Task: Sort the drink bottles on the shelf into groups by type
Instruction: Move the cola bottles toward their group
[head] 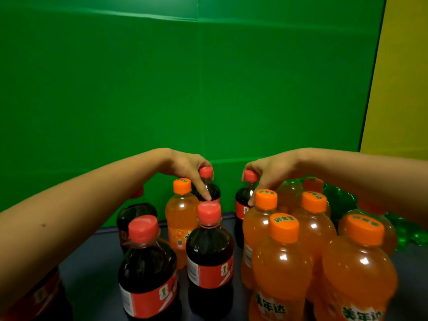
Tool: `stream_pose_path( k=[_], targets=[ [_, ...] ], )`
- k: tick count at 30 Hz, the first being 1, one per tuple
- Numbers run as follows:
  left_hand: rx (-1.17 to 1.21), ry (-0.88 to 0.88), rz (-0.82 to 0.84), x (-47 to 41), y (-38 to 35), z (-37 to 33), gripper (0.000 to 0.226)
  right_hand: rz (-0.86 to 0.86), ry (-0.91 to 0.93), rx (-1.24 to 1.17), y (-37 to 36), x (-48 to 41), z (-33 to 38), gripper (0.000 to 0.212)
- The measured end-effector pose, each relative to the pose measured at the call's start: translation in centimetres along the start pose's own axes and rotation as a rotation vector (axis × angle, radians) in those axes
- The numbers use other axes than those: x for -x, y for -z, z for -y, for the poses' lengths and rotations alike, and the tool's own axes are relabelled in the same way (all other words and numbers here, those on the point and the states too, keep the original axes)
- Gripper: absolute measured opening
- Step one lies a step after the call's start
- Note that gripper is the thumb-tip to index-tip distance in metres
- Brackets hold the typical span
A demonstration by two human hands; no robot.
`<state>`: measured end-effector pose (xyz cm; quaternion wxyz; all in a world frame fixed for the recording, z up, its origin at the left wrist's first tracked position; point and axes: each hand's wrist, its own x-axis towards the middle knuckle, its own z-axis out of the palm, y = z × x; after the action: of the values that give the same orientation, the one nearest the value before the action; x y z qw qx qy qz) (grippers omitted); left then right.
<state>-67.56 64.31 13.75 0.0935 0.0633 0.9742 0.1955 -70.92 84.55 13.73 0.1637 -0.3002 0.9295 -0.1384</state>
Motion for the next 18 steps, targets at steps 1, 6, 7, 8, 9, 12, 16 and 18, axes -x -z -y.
stream_pose_path(
  k=[1, 6, 7, 8, 9, 12, 16, 18],
  targets=[
    [-0.009, -0.008, 0.000, -0.2, 0.0, 0.1, 0.049, 0.004, -0.002, -0.001, -0.1, -0.2, 0.0, 0.056],
    [-0.036, -0.027, 0.021, -0.6, -0.3, 0.2, 0.051, -0.030, 0.032, 0.014, -0.4, -0.9, -0.1, 0.055],
    [-0.040, -0.025, 0.021, -0.7, -0.4, 0.3, 0.050, -0.039, 0.041, 0.026, -0.4, -0.9, -0.1, 0.054],
    [-0.047, -0.024, 0.016, -0.7, -0.4, 0.3, 0.049, -0.051, 0.047, 0.047, -0.4, -0.9, -0.2, 0.051],
    [-0.054, -0.025, 0.010, -0.7, -0.5, 0.3, 0.049, -0.070, 0.048, 0.076, -0.5, -0.8, -0.1, 0.047],
    [-0.035, -0.037, 0.007, -0.5, -0.2, 0.0, 0.042, -0.142, 0.037, 0.196, -0.1, -0.4, 0.5, 0.037],
    [0.037, -0.062, -0.138, 0.7, 1.2, -0.9, 0.038, -0.308, 0.031, 0.236, 1.9, 1.2, 1.4, 0.043],
    [0.099, -0.090, -0.250, 1.7, 2.3, -1.2, 0.045, -0.408, 0.062, 0.140, 3.1, 2.1, 1.7, 0.048]
  ],
)
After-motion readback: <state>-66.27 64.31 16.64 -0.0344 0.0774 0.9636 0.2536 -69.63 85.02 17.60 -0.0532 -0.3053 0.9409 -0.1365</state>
